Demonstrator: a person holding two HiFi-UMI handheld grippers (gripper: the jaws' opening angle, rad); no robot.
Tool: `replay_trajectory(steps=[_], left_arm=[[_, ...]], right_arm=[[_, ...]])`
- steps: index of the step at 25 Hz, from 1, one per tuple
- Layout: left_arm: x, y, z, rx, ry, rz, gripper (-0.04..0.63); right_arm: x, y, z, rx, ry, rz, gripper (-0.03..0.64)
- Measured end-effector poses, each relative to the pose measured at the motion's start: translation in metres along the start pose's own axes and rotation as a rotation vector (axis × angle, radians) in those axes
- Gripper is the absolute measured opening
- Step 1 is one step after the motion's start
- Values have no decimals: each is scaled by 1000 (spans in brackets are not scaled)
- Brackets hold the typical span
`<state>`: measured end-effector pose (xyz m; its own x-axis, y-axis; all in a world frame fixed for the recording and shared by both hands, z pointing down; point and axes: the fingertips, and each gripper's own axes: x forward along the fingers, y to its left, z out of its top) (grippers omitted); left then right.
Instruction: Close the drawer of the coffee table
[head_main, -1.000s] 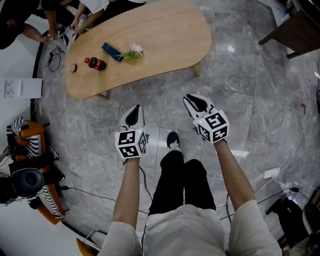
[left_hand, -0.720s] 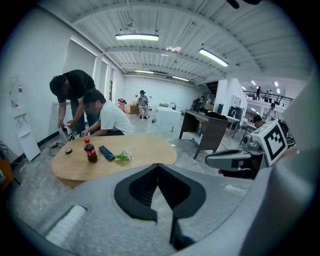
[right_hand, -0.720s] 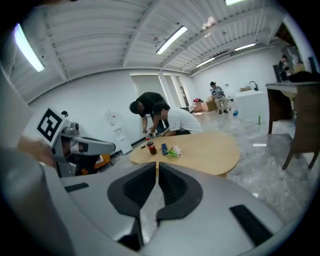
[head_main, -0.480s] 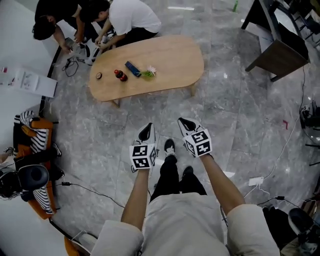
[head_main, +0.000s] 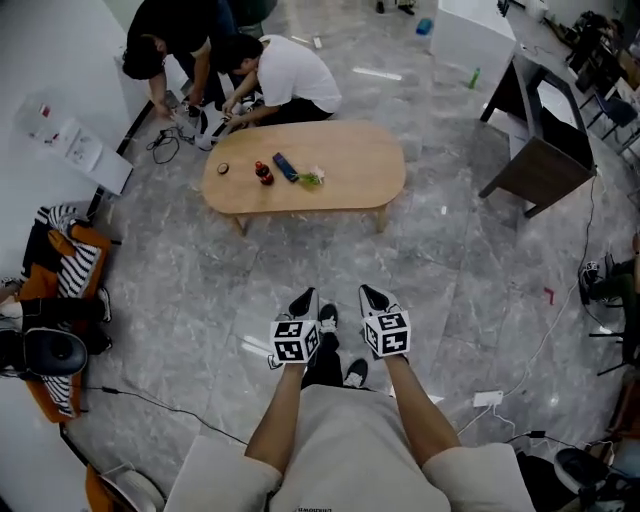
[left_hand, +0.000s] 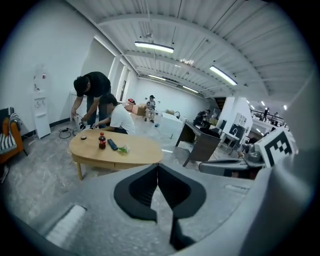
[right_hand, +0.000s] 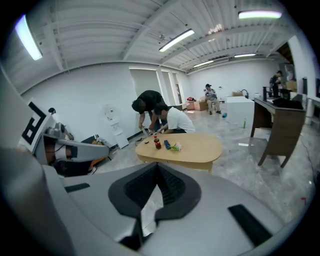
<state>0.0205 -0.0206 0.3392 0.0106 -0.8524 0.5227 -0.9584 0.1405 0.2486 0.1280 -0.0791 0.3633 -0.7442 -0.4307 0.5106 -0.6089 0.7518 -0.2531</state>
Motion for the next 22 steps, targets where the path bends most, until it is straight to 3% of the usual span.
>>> replay_trajectory(steps=[5, 9, 19, 22], left_arm=[[-27, -13, -26, 41, 41, -8, 11], [-42, -27, -36, 29, 29, -29, 10], [-62, -49, -57, 60, 21, -56, 10], [-60, -65, -55, 102, -3, -70, 11]], right_arm=[[-26, 10, -8, 75, -46, -50, 15], [-51, 11, -21, 113, -62, -73, 15], [-76, 32, -62, 21, 17, -81, 15], [-83, 29, -69, 14, 17, -96, 17]])
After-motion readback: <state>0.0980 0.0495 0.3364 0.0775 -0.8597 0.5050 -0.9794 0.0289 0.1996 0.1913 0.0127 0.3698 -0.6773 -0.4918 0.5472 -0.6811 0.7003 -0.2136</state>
